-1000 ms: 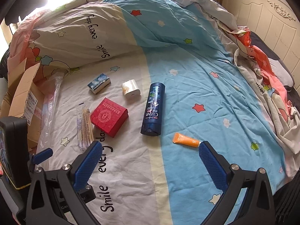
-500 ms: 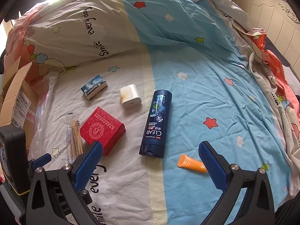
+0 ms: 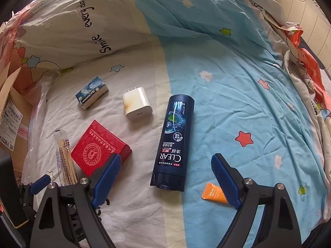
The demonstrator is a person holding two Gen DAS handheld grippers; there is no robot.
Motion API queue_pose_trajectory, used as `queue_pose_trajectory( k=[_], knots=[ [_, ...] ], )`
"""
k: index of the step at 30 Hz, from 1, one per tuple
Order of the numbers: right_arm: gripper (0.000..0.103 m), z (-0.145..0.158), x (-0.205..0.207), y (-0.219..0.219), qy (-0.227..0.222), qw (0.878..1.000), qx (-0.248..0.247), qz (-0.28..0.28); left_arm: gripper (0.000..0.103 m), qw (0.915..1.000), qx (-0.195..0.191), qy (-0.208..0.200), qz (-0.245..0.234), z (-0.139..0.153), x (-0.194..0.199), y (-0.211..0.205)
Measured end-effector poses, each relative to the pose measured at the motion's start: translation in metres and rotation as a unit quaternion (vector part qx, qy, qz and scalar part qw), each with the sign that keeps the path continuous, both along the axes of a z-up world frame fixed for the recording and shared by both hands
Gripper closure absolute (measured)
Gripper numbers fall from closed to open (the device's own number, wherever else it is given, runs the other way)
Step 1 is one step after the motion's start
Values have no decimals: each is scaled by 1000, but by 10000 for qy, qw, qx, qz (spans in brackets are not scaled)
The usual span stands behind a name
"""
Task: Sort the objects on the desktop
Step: 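Grasp the cotton swab bag with left tool while right tool grasps the blue shampoo bottle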
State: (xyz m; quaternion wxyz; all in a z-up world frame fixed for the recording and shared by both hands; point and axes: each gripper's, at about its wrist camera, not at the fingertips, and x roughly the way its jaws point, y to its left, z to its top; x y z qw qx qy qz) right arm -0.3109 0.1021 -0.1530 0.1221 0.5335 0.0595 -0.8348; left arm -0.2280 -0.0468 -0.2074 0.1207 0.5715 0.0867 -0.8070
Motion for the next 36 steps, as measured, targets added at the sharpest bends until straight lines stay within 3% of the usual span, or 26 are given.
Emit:
queue_pose_trajectory(
  k=[10, 12, 14, 29, 32, 36],
  knots=[
    [20, -16, -23, -8, -174, 9996, 232, 60, 0, 9999, 84, -56, 130, -12, -9, -6],
    [24, -19, -26, -7, -227, 9995, 212, 28, 0, 9999, 63, -53, 120, -13, -9, -6],
    [36, -23, -30, -7, -303, 9993, 194, 32, 0, 9999, 32, -48, 109, -15, -9, -6],
    [36, -45, -36, -13, -479, 9983, 337, 39, 0, 9999, -74, 94, 52, -17, -11, -5],
    [45, -47, -37, -11, -528, 9982, 291, 33, 0, 9999, -79, 103, 42, -17, -10, -4],
    [47, -49, -38, -10, -552, 9981, 261, 32, 0, 9999, -76, 99, 31, -16, -11, -4]
  ],
)
